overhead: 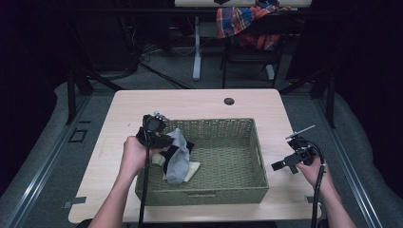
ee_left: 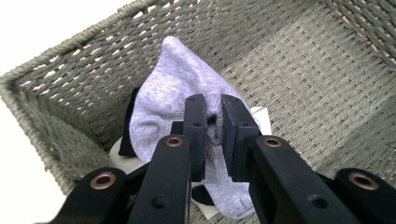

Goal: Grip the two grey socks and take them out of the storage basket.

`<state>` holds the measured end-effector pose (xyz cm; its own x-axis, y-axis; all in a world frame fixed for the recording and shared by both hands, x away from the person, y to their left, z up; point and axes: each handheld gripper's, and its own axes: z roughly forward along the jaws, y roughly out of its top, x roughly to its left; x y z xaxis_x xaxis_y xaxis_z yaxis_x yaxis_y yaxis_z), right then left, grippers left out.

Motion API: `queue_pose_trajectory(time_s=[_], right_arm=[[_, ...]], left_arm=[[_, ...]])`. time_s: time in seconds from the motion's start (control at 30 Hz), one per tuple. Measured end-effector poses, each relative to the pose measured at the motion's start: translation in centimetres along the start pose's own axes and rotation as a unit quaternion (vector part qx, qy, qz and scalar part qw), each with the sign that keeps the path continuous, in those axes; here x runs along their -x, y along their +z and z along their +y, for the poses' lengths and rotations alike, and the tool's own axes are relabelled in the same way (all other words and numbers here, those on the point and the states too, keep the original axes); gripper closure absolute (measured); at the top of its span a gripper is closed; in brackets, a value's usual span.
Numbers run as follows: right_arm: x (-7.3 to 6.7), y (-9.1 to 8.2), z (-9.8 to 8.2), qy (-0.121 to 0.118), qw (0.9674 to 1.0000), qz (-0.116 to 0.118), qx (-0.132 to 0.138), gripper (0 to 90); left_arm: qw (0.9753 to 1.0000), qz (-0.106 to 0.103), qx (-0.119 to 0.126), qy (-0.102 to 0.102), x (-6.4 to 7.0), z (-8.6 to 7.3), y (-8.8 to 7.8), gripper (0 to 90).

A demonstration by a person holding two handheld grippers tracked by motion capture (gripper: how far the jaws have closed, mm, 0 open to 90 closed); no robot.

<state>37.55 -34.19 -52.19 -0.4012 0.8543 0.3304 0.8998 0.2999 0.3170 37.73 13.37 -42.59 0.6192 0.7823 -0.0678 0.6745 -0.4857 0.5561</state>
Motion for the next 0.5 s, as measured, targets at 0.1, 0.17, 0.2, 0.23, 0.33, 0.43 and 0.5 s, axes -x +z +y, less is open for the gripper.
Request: queue_pose_trajectory(time_s=[0.1,0.17,0.2,0.23,0.33,0.43,0.5], right_arm=[[0.1,0.0,0.0,-0.004,1.0,-0.003,-0.005,5.5],[0.1,0.0,0.0,0.0,1.0,-0.003,-0.002,5.6],[0.1,0.0,0.0,0.0,1.0,-0.003,-0.002,5.6],[0.1,0.0,0.0,-0.001,1.0,-0.002,-0.003,5.5],[0.0,0.0,0.0,0.004,1.0,-0.001,0.001,5.5],[0.1,0.0,0.0,0.001,1.0,-0.001,-0.001,5.5],[0.1,0.0,0.0,0.002,1.0,-0.001,0.0,5.5]], left_arm=[[1.0,-0.001,0.007,-0.003,0.0,0.0,-0.4,81.8],[0.9999,-0.001,0.01,-0.003,-0.1,0.0,-0.7,81.8],[0.9999,-0.001,0.011,-0.003,-0.1,0.0,-0.9,81.8],[0.9999,-0.002,0.013,-0.003,-0.1,-0.1,-1.0,81.8],[0.9999,-0.001,0.015,-0.002,-0.1,0.0,-1.3,81.8],[0.9998,-0.001,0.018,-0.001,-0.1,0.0,-1.5,81.8],[0.9997,-0.001,0.023,-0.001,-0.1,0.1,-1.9,81.8]])
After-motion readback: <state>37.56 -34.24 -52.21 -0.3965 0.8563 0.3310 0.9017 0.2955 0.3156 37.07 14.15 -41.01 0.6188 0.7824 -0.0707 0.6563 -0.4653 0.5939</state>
